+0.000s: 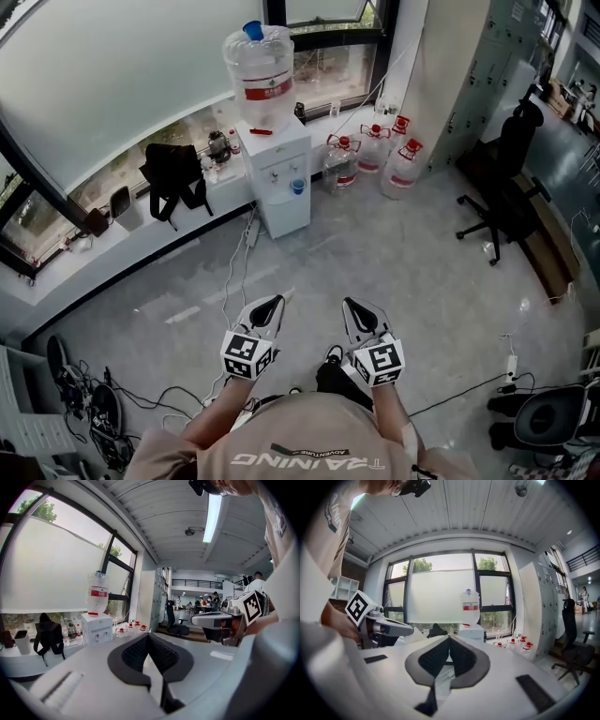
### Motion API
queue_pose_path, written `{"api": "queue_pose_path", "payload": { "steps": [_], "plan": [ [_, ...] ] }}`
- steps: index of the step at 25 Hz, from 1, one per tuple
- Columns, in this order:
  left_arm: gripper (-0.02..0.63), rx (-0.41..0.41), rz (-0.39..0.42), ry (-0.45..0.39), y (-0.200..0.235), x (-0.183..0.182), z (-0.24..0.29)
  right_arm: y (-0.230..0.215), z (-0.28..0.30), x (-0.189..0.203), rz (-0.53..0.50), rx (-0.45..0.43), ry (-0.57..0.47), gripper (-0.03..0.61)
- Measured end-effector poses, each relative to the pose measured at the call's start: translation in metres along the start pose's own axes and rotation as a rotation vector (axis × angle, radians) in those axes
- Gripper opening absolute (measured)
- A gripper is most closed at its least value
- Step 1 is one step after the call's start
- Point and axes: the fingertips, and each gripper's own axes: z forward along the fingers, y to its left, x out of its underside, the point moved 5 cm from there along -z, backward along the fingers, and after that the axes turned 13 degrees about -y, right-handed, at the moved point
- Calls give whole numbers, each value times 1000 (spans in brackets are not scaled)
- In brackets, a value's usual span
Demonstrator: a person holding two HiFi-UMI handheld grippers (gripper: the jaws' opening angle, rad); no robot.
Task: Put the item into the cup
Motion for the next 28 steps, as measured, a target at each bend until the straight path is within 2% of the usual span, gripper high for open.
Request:
{"api": "queue_pose_path", "payload": {
  "steps": [10,17,23,28],
  "plan": [
    [8,-98,7,-9,23,-15,107,-99,74,3,14,-118,-10,11],
    [8,-171,-8,-3,39,-14,160,-150,116,11,26,-191,-5,12],
    [8,-196,-15,21,62,-10,185,-170,151,19,51,-182,3,12],
    [8,-176,-16,16,96,-10,210,-177,187,29,51,-155,24,12]
  ]
}}
